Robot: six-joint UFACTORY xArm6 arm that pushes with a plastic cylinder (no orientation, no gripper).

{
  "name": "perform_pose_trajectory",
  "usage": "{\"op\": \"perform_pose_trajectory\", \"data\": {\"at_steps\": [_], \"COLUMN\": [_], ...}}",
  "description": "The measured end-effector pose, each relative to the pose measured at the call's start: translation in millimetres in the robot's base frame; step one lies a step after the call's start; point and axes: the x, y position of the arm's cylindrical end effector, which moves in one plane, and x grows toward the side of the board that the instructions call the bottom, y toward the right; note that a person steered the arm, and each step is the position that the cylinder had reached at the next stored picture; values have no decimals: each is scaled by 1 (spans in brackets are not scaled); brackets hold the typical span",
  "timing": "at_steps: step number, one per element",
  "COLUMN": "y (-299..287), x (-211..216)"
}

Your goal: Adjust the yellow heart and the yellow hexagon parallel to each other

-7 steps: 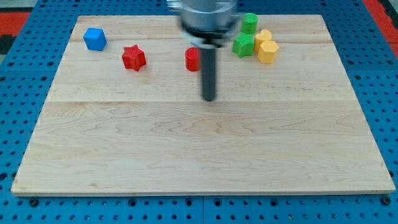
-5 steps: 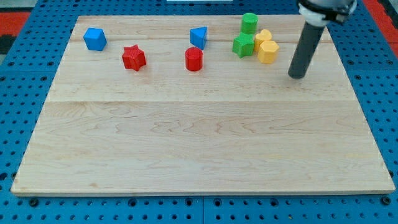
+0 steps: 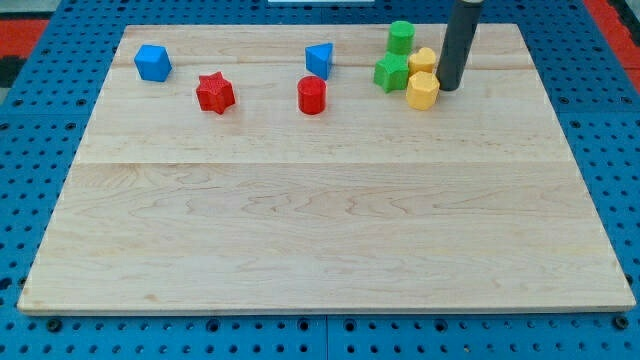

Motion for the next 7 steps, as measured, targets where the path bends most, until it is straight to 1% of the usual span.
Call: {"op": "perform_pose_trajectory", "data": {"at_steps": [1, 2, 3, 4, 5, 6, 7], "y": [0, 15, 62, 71, 52, 24, 9], "x": [7, 6, -34, -72, -87, -87, -87]}}
